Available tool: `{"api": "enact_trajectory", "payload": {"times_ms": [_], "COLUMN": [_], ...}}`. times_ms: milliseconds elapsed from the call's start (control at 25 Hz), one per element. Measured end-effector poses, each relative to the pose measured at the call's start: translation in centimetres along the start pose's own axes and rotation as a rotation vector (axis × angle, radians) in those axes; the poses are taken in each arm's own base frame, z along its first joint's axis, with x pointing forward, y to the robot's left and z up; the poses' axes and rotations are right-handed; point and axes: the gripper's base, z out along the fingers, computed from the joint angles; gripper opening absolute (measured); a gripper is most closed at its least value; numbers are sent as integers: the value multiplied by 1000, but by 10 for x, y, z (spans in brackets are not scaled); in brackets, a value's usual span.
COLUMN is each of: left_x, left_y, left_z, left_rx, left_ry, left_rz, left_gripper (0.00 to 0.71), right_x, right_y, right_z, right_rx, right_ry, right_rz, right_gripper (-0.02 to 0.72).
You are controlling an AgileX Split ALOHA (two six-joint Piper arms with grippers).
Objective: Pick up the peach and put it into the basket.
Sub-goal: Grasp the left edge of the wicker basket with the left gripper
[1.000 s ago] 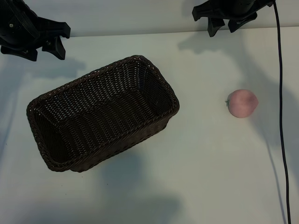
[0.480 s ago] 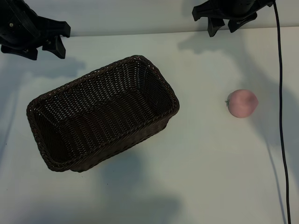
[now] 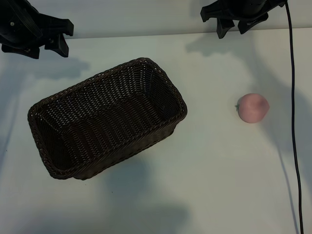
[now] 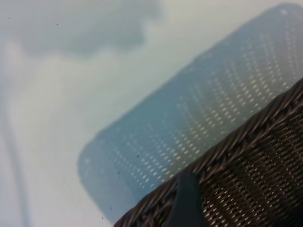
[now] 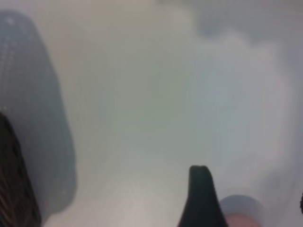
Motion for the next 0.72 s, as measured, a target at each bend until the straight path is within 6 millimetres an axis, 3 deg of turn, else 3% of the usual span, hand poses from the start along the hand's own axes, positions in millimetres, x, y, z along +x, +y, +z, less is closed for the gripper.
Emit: {"api": "enact_trajectory", "payload": {"times_ms": [280,440,720], "left_x": [23,61,121], "left_y": [4,9,18], "left_z": [-26,-39,-33], "left_rx": [-56,-82,-107], "left_ry": [42,32,43], "left_rz": [-31,-98,-245], "left_gripper": [592,592,592], "right_x": [0,0,0], "right_y": [0,0,0], "right_z": [0,0,0], "right_rx": [0,0,0], "right_ry": [1,1,1], "right_rz": [0,1,0], "right_gripper": [493,493,493]}}
